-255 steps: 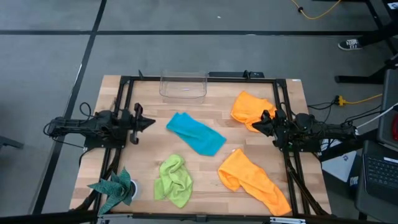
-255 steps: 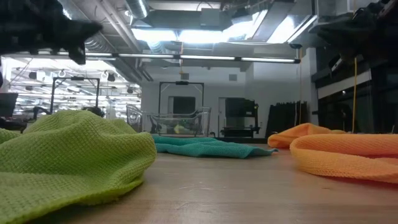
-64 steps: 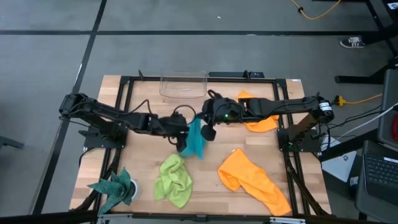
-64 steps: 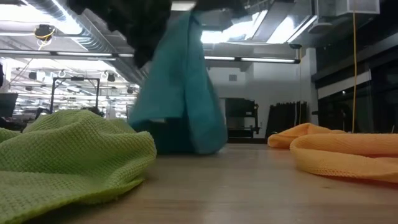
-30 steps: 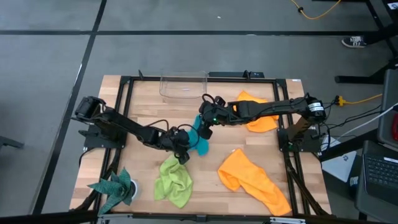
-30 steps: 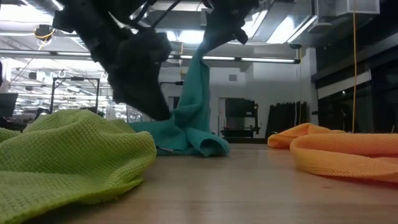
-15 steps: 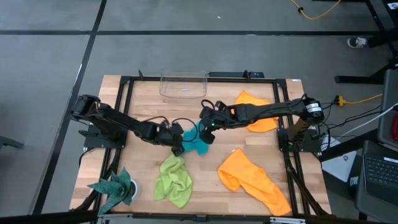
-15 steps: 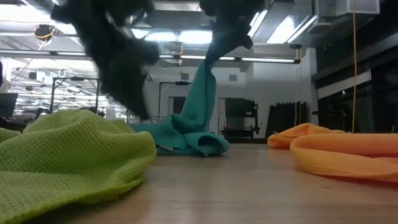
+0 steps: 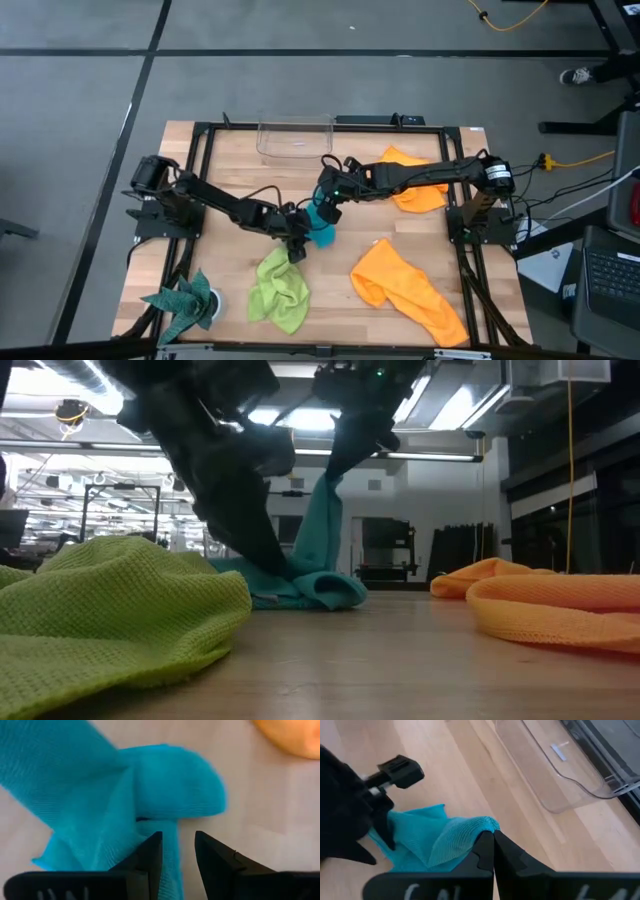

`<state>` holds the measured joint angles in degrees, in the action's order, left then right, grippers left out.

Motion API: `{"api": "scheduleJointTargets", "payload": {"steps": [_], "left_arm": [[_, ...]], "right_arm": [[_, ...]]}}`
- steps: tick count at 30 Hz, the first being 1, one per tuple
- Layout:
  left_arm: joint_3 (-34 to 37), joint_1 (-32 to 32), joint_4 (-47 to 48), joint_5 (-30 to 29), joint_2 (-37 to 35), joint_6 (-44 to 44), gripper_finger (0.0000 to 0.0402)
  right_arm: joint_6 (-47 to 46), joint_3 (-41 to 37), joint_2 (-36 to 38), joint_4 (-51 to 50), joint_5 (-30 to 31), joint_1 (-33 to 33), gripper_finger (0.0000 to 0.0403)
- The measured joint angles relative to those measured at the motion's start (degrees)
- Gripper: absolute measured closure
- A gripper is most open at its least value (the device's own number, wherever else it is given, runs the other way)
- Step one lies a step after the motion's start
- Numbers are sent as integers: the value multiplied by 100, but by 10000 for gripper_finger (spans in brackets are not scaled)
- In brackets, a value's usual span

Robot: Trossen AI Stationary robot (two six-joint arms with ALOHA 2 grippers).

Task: Fold microfiber towels
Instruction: Fold the blue microfiber cloth

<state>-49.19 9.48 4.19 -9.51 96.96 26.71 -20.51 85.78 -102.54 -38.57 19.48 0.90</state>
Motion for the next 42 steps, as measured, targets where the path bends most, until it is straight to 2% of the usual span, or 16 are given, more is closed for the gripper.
{"api": "scheduleJointTargets", "payload": {"steps": [4,9,12,18,25,33,37,42], "left_arm": [[0,-68,2,-154,12,-110,294],[0,-41,75,-230,30,-974,294],[3,-32,259,-308,131,-1182,294],[-4,-16,222,-134,297,-1228,294],[-4,-85,190,773,263,-1185,291],[0,-140,278,363,263,-1185,278],[0,-130,326,233,292,-1188,298],[0,-85,416,135,292,-1188,349]], "right_arm": [[-1,0,0,5,-154,0,403],[0,0,0,17,-163,5,403],[0,0,0,17,-163,3,403],[0,0,0,0,-163,3,403],[0,0,0,-11,-163,1,403],[-15,0,1,-17,-188,1,402],[-20,0,2,-16,-270,1,402],[-22,0,2,-15,-270,1,402]]}}
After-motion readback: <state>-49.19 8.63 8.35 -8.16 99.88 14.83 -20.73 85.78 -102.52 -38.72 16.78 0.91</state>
